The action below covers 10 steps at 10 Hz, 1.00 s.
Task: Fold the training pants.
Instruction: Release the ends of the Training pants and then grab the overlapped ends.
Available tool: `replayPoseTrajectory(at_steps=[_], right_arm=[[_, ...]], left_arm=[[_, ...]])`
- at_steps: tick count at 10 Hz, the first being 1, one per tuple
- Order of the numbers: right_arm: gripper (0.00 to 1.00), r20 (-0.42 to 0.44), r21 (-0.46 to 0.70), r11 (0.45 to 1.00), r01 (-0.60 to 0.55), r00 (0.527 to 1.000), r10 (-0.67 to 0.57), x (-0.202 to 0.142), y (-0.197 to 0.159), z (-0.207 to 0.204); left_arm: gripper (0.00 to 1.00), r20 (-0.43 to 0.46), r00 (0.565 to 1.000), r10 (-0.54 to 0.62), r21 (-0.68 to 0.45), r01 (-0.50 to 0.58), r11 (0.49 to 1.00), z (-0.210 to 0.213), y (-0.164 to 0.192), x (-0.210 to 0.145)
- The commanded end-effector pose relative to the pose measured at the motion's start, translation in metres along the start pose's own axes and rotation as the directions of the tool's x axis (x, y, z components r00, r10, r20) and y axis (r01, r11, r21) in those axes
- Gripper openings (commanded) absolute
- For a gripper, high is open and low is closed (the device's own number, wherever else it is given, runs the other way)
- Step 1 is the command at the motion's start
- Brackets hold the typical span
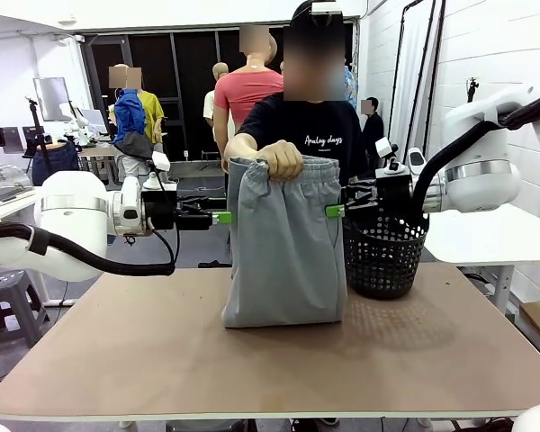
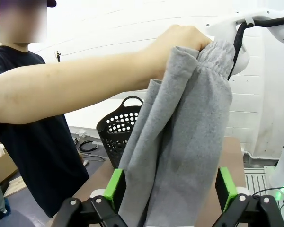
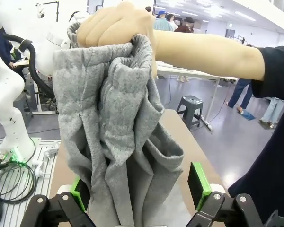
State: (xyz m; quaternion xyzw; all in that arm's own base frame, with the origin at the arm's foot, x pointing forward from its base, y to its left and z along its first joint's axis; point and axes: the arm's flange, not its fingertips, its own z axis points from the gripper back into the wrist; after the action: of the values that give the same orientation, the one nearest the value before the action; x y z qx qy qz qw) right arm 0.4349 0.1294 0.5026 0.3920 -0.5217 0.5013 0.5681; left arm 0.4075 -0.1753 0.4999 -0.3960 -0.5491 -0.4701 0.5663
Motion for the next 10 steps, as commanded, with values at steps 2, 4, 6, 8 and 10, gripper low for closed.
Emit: replayPoseTrajectory(at_steps=[2,4,6,8,10], right_arm=[[1.0,0.013,-0.006,1.0,0.023,1.0,-0.023,0.0,-0.004,-0.007],[1.0,0.025,0.03,0.999,0.03,0.999,-0.031,-0.001,-0.006,-0.008],[1.0,0.028,0.091,0.995,0.051,0.998,-0.054,-0.001,-0.007,-0.005],[1.0,0.035,0.164,0.984,0.071,0.996,-0.078,-0.001,-0.003,-0.006],[1.0,0.011,0.228,0.97,0.084,0.996,-0.089,-0.003,0.001,-0.007]], left_arm=[[1.0,0.02,1.0,-0.013,0.081,0.012,0.997,0.004,-0.007,-0.003],[1.0,0.033,0.999,-0.023,0.015,0.022,1.0,-0.003,-0.006,-0.005],[1.0,0.034,0.998,-0.043,-0.024,0.044,0.999,-0.01,-0.002,-0.006],[1.0,0.037,0.998,-0.056,-0.054,0.058,0.997,-0.015,0.001,-0.006],[1.0,0.035,0.998,-0.06,-0.067,0.062,0.996,-0.019,0.002,-0.006]])
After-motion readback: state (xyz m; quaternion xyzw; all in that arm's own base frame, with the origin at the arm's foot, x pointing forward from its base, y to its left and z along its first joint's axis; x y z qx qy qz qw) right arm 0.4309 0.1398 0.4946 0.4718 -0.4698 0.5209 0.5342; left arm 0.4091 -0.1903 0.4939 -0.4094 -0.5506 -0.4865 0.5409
